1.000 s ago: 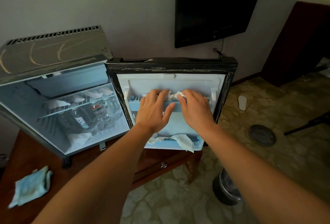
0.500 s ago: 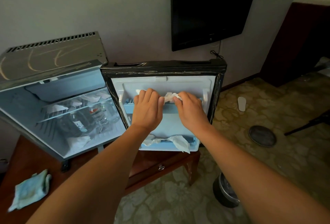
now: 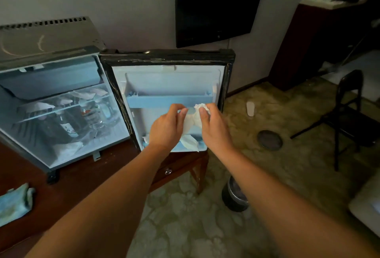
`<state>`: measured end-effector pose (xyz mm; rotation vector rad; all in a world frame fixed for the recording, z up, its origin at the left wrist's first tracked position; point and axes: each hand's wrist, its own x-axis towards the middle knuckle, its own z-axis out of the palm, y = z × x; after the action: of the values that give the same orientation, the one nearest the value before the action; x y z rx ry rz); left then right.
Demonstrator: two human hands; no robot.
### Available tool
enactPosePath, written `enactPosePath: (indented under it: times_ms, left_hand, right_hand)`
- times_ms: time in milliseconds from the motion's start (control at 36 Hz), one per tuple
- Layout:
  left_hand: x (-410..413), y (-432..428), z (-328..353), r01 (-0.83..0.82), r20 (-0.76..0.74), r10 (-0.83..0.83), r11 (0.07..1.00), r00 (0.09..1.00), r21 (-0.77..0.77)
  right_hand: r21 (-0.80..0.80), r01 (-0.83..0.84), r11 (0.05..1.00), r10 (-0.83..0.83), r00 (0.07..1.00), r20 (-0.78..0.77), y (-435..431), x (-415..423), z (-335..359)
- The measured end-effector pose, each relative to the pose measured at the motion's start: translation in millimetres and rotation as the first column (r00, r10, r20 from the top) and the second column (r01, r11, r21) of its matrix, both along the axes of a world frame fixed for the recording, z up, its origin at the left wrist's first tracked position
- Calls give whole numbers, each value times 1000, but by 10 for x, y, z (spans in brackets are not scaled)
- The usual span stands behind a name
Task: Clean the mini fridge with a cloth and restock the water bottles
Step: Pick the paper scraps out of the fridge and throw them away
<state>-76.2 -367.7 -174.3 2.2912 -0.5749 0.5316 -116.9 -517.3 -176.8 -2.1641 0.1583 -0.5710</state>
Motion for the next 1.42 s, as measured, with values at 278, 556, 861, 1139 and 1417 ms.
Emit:
enactPosePath:
  times_ms: [278,556,861,1139,1417]
  left_hand:
    - [-463,-644,-501,28,-178,-26,1000,984,7]
    - [-543,-1714,-1384,-4,-393,-2,1000,920,-16]
    - [-391,-3056,-3019,-251,-680,114,962,724,-106]
    - [-98,-3906,-4611,-381,-845,132,920,518,-90]
    - [144,-4399,-5925,-425,-898,181,905,401,-7]
  right_hand:
    - [64,31,997,-21,989,-145,-494,-546,-504]
    - [149,181,972,-147,966,-211,-1512,-527,-1480]
    - [258,296,920,-168,891,-421,-2622,-466,-3199]
    - [270,385,882,-176,803,-569,-3468,-317,-4664]
    - [230,428,874,-191,737,-648,-3887,41,-5965]
